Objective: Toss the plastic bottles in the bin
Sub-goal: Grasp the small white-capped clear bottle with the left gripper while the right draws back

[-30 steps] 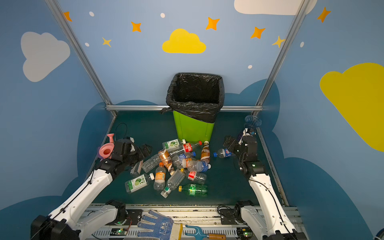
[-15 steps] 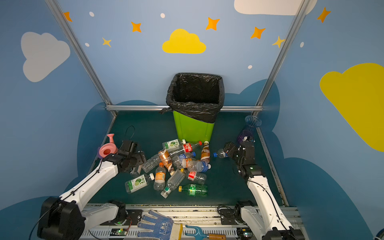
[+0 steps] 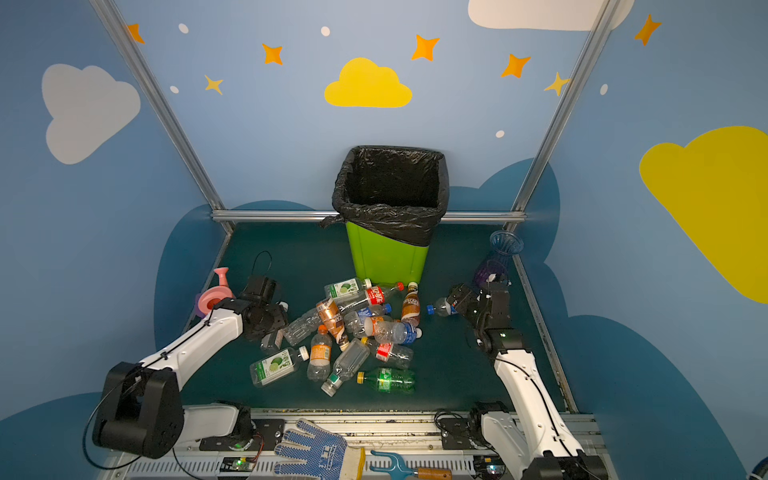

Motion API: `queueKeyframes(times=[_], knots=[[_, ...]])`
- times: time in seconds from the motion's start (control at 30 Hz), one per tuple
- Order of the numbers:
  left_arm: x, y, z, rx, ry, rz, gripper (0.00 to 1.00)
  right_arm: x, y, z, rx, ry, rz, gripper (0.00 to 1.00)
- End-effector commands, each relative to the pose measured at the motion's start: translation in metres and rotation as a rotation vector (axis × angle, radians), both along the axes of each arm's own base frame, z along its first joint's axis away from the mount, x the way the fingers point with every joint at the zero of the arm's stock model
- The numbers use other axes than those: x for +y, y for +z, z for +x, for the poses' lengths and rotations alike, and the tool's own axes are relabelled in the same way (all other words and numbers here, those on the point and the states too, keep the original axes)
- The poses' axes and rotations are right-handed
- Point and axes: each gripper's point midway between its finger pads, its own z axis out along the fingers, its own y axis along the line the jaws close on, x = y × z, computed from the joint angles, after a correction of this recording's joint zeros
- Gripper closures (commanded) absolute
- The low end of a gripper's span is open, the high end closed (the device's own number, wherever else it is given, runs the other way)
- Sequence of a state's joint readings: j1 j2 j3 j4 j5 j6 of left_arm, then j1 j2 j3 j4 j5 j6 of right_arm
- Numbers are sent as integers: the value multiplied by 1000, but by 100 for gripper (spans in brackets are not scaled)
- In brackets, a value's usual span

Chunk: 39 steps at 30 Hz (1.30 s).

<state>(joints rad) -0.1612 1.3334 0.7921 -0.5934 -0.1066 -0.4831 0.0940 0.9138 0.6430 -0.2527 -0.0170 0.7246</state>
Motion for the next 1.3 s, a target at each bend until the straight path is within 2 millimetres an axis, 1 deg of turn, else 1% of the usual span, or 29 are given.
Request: queueKeyframes(times=[0.0, 0.17, 0.23, 0.37, 0.43, 0.63, 0.77, 0.93, 1.03, 1.13, 1.17, 1.23, 1.27], knots=[[3, -2, 2, 15, 12, -5, 35, -1, 1, -1, 1, -4, 6, 3], [0, -10, 3, 50, 8, -29, 40, -1, -2, -1, 10, -6, 10, 3], [2, -13, 4, 61, 18, -17, 41, -3, -3, -3, 14, -12, 11, 3], [4, -13, 9, 42, 34, -13, 45, -5, -2, -5, 9, -20, 12, 3], [3, -13, 11, 33, 30, -12, 45, -6, -2, -6, 8, -23, 11, 3], [4, -20, 12, 59, 23, -1, 45, -12, -1, -9, 9, -35, 3, 3], [5, -17, 15, 46, 19, 1, 50, -15, -1, -10, 8, -41, 1, 3], [7, -4, 21, 1, 3, 23, 55, -18, -2, -11, 13, -48, 5, 3], [13, 13, 28, -57, 12, 39, 57, -23, -1, -12, 15, -62, -6, 3], [20, 44, 40, -162, 32, 33, 59, -29, 4, -13, 5, -72, -19, 3], [23, 59, 46, -212, 42, 30, 60, -31, 6, -14, 1, -77, -21, 3], [32, 98, 57, -340, 72, 23, 61, -35, 10, -14, -5, -88, -25, 3], [38, 123, 63, -424, 89, 15, 61, -36, 11, -15, -9, -90, -24, 3]])
